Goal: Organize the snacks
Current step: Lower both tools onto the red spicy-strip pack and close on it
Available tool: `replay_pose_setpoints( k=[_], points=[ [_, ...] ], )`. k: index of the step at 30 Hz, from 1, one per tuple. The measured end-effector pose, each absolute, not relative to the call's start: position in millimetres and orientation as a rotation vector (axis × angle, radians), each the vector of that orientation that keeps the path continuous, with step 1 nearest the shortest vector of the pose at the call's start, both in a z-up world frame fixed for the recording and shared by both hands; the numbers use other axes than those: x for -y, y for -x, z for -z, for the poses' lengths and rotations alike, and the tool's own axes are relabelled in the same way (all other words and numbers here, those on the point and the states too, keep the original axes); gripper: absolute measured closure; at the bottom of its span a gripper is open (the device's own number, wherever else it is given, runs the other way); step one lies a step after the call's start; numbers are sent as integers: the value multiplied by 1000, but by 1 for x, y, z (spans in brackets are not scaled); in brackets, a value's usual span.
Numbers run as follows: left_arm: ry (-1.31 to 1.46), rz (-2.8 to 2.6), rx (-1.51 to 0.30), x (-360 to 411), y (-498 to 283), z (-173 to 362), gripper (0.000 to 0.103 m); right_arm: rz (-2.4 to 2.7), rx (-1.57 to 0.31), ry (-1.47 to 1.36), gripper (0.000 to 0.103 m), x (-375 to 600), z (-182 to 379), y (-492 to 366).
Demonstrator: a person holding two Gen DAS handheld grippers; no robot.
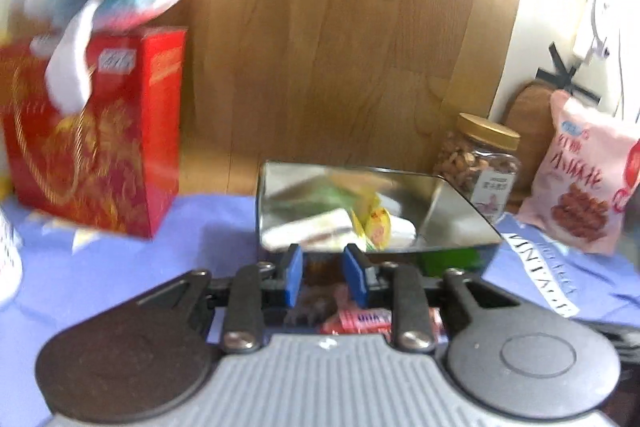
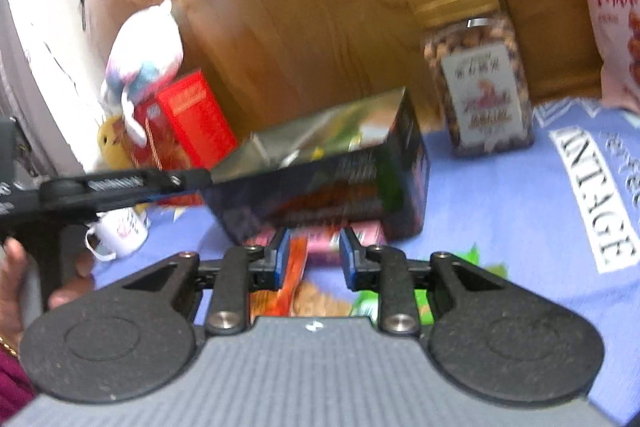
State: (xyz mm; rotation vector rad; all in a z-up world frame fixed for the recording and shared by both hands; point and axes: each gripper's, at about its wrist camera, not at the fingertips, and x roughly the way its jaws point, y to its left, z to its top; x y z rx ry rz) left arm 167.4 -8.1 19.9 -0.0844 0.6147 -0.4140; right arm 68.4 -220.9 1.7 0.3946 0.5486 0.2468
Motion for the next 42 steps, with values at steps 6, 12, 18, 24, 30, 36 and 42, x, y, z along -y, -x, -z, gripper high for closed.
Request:
replay_pose_setpoints(
  k=[6, 12, 18, 24, 30, 36, 42],
  points=[
    [132, 420, -694, -10, -155, 7, 79, -261, -586, -385, 72, 209, 7, -69],
    [285, 520, -842, -20, -167, 42, 69, -263, -621, -389, 72, 205, 12, -79],
    [422, 609, -870, -22, -178, 54, 54, -282, -659, -366, 73, 196, 18, -99],
    [387, 621, -866, -16, -167, 54, 68, -328, -705, -416, 97, 188, 24, -95],
    [411, 686, -896, -28, -124, 55, 74, -380, -726, -444, 98, 190, 24, -54],
    [338, 691, -881, -41, -58, 53, 72, -444, -740, -450, 98, 189, 37, 8],
    [277, 699, -874, -47, -2, 49, 65, -457, -726, -410, 98, 185, 35, 58]
  ],
)
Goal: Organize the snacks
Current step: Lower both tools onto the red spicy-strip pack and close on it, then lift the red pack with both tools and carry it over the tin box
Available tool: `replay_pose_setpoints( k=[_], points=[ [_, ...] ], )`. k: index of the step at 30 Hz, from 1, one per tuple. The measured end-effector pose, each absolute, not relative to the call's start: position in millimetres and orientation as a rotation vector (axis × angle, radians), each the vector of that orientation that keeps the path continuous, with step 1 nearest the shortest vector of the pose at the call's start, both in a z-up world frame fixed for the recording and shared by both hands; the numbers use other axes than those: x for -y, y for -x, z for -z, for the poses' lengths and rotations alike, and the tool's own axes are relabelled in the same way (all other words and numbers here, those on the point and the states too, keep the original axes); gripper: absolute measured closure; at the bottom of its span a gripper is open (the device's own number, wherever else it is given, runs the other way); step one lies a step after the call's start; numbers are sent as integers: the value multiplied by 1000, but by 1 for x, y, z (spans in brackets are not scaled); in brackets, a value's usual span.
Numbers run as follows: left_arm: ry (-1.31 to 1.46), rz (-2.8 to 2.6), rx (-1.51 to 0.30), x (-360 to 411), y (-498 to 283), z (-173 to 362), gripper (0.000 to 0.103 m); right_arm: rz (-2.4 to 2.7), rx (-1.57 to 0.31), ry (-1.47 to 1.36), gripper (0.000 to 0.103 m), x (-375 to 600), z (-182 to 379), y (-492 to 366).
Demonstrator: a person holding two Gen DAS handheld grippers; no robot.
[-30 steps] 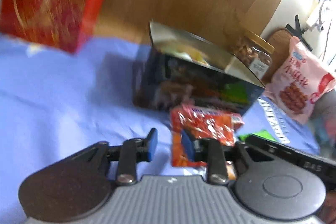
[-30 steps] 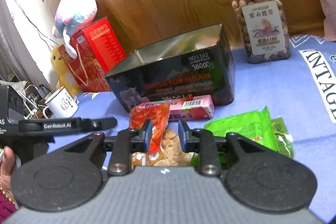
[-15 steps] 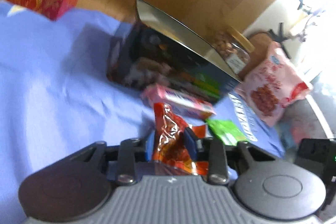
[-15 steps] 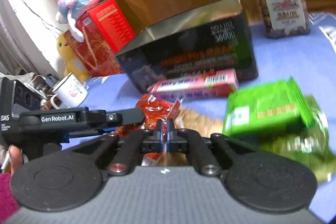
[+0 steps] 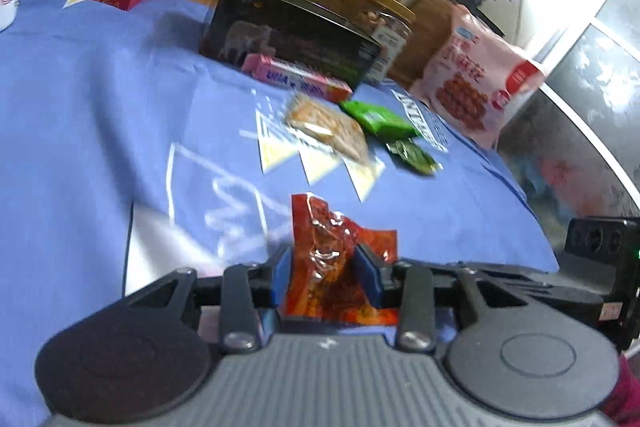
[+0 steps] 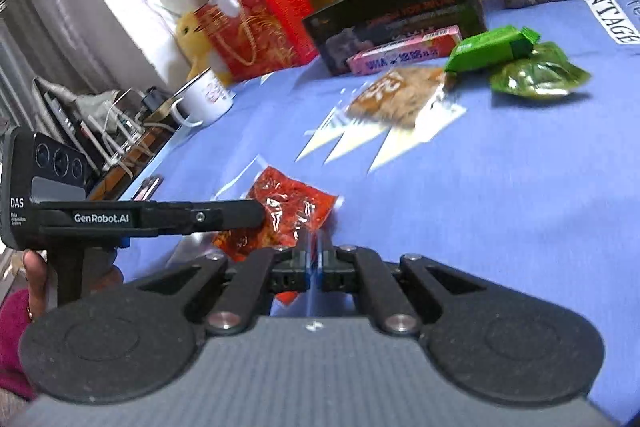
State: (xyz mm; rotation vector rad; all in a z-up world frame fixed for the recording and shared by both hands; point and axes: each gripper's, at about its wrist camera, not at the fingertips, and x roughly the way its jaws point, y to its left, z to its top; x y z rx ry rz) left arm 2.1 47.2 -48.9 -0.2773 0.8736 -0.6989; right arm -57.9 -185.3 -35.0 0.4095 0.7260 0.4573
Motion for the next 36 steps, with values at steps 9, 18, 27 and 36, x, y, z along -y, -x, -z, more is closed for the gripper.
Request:
replay_pose_setpoints(
  k=[9, 18, 27, 36],
  points=[
    [359, 746, -911, -63, 9, 51, 52, -377, -698, -445, 91, 202, 35, 79],
    [435, 823, -1005, -49, -20, 61, 76, -405, -711, -556, 88, 211, 45, 82],
    [533, 832, -1037, -62, -12, 74, 84, -440, -739, -623, 88, 220, 46, 80],
    [879, 838, -1097, -95, -17, 107, 89, -474, -811, -626, 80, 221, 42, 93]
  ],
)
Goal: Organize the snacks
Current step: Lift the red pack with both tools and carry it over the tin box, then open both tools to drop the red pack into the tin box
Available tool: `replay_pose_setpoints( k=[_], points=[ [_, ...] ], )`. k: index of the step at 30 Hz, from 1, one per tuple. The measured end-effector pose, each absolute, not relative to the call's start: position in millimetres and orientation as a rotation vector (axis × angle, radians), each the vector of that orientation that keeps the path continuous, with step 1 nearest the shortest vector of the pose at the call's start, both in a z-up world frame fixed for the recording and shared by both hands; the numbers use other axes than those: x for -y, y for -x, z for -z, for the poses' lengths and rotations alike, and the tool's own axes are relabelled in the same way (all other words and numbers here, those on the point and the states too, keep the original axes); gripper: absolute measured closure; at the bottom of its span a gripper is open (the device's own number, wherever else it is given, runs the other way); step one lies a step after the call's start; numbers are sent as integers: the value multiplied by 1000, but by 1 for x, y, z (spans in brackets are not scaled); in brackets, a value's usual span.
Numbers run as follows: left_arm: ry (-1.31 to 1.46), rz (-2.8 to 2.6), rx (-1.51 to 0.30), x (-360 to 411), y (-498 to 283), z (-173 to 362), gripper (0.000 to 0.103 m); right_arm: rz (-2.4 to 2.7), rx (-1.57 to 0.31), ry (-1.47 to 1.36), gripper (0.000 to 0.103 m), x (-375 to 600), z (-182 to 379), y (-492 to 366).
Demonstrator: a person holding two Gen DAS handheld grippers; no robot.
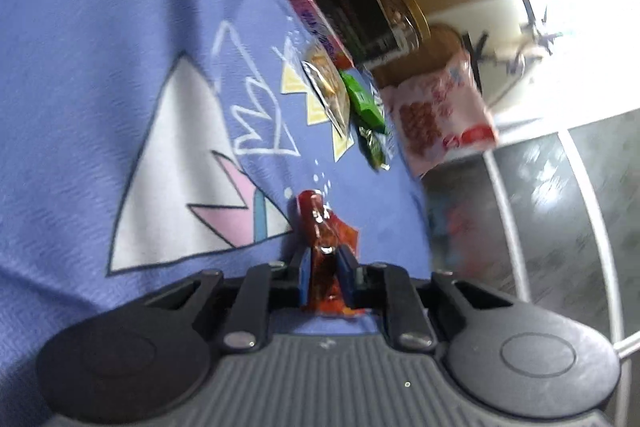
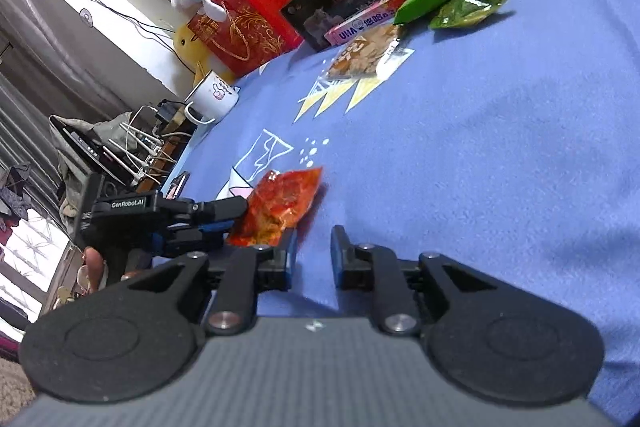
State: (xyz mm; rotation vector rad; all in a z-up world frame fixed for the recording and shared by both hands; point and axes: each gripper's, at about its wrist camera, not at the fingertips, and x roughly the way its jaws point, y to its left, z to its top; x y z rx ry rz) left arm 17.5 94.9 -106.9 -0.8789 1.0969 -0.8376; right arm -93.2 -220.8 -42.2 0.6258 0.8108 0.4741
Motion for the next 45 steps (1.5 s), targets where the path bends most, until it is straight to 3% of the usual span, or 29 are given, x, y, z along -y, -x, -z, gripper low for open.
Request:
replay_pose_setpoints(
  k=[5, 13, 29, 30, 31, 38, 43, 45],
  points=[
    [865, 844, -1096, -91, -17, 107, 88, -518, -824, -706, 78, 210, 50, 77],
    [751, 818, -1071, -85, -13, 93, 88, -539, -807, -661, 86, 193, 46, 67],
    [256, 741, -703, -16, -95, -42, 85, -446, -525, -425, 88, 208, -38, -22],
    [237, 725, -687, -10, -104, -45, 89, -437, -511, -406, 90, 210, -42, -33],
    [223, 722, -681, -3, -114, -49, 100, -435, -498, -391, 92, 211, -45, -44],
    [203, 705, -664, 26, -163, -51, 100, -413, -467, -341, 95, 213, -55, -98],
    [346, 711, -665, 2, -176, -44, 98, -427, -463, -530, 95, 243, -50, -106],
    [399, 718, -689, -6, -177, -36, 88, -456, -463, -649, 95, 255, -44, -104]
  ],
)
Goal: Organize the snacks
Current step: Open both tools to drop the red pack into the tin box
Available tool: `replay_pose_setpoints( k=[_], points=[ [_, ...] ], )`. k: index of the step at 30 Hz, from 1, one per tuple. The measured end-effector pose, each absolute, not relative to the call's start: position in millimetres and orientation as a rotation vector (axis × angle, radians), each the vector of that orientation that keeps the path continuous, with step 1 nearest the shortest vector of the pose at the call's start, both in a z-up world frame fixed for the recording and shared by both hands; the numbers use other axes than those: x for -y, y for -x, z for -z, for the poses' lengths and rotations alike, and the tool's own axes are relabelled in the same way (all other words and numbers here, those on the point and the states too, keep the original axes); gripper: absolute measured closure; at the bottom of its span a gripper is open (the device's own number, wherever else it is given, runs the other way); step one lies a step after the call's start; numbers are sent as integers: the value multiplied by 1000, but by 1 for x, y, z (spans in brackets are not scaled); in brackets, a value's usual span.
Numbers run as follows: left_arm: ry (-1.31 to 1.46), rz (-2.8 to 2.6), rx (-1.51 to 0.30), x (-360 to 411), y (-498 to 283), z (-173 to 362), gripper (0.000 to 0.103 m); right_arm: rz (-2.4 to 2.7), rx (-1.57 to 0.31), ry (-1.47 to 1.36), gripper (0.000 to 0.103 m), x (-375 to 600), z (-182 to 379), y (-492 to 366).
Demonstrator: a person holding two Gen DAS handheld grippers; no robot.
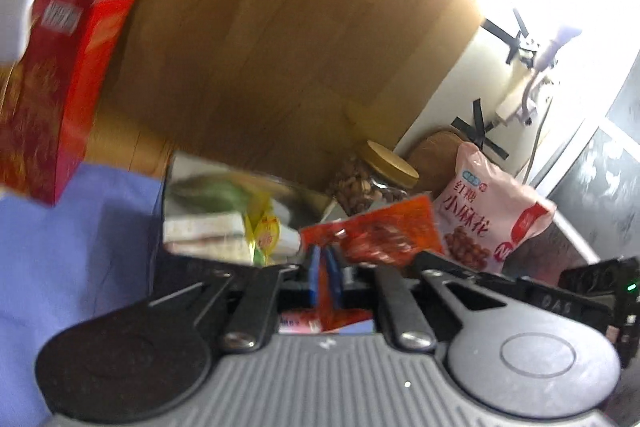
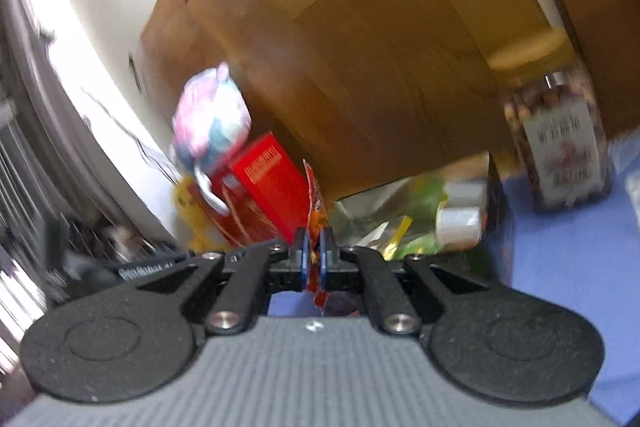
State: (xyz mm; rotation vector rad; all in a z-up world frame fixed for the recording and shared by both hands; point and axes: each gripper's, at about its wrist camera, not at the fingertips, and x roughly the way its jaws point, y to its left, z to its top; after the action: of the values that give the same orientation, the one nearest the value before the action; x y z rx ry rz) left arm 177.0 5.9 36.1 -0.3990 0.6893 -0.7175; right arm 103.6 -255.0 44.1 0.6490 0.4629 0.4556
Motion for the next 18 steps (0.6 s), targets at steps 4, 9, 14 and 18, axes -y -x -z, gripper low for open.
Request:
replay_pose_setpoints(
  k=[4, 9, 14, 18],
  points=[
    [545, 786, -752, -20, -175, -16, 50, -525, -465, -866, 95, 273, -24, -91],
    [707, 855, -738, -34, -164, -9, 45, -609, -427, -1091, 95, 285, -9, -79],
    [740, 930, -705, -31, -159, -19, 69, -677, -405, -1182, 95, 287, -11, -69],
    [699, 940, -683, -25, -159, -31, 79, -633, -427, -1123, 95, 284, -18, -73]
  ],
)
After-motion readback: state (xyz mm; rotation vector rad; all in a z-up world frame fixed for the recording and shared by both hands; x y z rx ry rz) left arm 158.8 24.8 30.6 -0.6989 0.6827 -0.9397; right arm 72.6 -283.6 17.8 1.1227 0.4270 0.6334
